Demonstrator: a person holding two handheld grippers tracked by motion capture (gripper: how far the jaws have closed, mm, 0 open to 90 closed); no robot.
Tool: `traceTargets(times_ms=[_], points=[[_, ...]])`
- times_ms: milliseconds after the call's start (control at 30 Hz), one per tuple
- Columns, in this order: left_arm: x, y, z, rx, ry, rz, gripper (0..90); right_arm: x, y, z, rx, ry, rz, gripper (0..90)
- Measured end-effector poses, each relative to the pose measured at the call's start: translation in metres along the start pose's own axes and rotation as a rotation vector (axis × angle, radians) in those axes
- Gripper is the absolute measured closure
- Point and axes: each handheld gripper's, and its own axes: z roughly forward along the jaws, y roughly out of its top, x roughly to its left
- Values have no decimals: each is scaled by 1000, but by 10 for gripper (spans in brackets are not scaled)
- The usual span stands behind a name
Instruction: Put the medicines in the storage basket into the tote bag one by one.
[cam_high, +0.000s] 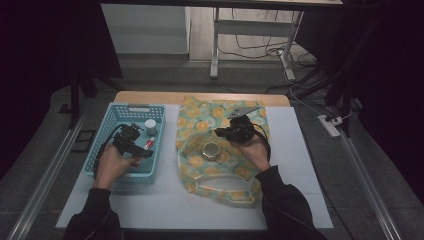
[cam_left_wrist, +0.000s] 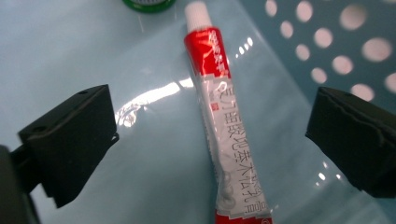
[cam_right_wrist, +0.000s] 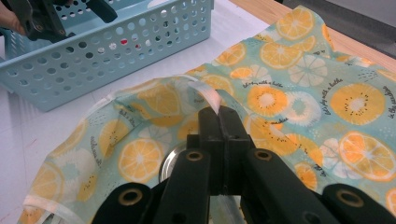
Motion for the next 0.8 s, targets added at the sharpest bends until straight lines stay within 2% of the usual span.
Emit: traceTargets(times_ms=[133,267,500,800], points=[[-2,0,4,46,23,16,112,0,0,1,2,2,-2,900],[-3,0,7,75,16,14,220,0,0,1,3,1,-3,899],[-2,0,7,74,-18,3,433,0,-1,1,5,-1,-1,898],[1,-1,5,61,-46,-21,598,0,-1,1,7,-2,-2,898]])
